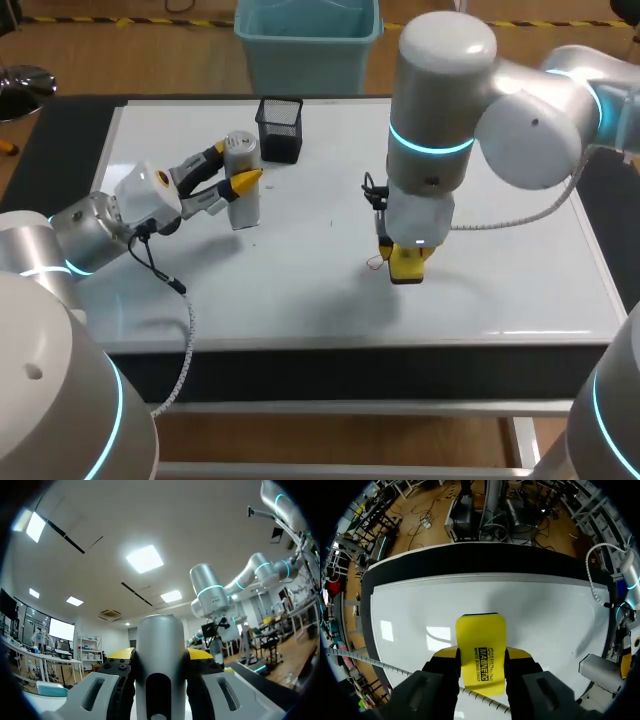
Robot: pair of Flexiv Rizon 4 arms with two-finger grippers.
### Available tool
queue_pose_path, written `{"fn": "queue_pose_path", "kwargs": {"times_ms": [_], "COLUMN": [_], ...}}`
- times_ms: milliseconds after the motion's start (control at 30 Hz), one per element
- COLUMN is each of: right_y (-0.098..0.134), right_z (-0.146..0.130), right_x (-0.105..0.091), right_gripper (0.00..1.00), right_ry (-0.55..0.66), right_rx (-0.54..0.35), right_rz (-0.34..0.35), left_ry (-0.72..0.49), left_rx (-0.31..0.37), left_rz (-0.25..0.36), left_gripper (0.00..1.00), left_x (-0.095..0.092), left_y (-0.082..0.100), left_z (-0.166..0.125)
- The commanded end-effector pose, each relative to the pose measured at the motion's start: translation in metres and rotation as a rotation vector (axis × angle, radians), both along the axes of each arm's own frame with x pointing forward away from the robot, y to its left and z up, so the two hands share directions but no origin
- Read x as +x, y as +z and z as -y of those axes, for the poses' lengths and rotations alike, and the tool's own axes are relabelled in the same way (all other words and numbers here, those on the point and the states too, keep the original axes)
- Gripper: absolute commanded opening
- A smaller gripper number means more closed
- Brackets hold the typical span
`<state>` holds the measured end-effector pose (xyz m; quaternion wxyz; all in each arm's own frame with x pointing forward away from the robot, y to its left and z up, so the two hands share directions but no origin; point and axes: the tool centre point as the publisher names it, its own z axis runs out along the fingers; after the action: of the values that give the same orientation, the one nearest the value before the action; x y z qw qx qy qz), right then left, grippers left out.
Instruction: Pick up the inspection probe, press it on each red-marked spot on the whiteboard one by one, put down the probe, pick up the eraser, and wipe off all the red marks.
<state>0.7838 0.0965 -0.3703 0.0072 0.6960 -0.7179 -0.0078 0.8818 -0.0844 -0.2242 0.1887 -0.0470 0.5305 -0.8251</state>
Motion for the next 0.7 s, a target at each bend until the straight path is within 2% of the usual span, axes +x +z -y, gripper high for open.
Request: {"fn": "queue_pose_path", "kwargs": {"times_ms": [33, 367, 700], "right_y": [-0.012, -0.029, -0.038], "right_z": [-0.008, -0.026, -0.038], "right_x": [0.0, 0.004, 0.013], "right_gripper": [0.0, 0.0, 0.0], "right_ry": [0.02, 0.071, 0.093], "right_rx": [-0.009, 0.003, 0.009], "right_rz": [0.041, -0.021, -0.029], "left_ry": [0.002, 0.002, 0.002], "left_rx": [-0.001, -0.001, -0.001], "left_rz": [0.001, 0.001, 0.001], "left_gripper": [0.0, 0.0, 0.0], "left_x": [0.0, 0.0, 0.0], "left_y": [0.001, 0.001, 0.001], "left_z": [0.0, 0.0, 0.0]}}
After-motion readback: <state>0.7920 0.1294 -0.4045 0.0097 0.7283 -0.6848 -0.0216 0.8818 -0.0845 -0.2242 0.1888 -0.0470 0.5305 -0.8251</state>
